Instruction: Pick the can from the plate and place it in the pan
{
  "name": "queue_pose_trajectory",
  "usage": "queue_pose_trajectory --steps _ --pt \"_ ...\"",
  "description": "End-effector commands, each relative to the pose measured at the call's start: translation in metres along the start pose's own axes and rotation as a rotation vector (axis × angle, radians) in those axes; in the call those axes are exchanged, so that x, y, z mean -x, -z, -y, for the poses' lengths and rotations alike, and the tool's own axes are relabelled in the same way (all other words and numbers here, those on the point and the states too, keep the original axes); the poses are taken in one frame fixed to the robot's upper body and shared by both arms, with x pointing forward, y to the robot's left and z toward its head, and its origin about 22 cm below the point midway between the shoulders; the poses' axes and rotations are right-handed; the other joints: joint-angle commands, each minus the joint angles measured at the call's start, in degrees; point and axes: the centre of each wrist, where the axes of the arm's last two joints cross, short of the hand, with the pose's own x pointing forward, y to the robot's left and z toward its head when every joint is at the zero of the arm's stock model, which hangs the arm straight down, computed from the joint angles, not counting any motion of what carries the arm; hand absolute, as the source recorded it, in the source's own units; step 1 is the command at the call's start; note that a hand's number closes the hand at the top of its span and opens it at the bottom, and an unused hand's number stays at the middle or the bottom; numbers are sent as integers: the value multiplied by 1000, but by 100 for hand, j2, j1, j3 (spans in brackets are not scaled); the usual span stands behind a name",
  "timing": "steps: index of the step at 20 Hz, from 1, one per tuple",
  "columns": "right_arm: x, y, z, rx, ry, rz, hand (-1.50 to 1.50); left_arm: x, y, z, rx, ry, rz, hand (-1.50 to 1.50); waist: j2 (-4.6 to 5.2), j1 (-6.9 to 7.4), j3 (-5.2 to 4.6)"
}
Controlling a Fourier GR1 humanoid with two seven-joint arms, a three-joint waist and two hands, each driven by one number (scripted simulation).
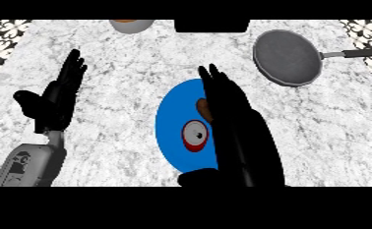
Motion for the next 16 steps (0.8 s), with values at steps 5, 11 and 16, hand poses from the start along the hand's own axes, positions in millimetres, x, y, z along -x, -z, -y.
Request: queue_pose_trajectory --steps 5,11,16 --pt "13 -2 -21 -48 -67 -274 -150 4 -2 -4 -3 -13 -15 0 -4 -25 5" --pt "17 17 -9 -119 -42 -257 -150 -6 -2 8 4 -2 7 0 15 6 7" --pt "30 29 -36 -194 -81 -230 -150 -4 -3 0 0 -12 -3 0 19 8 8"
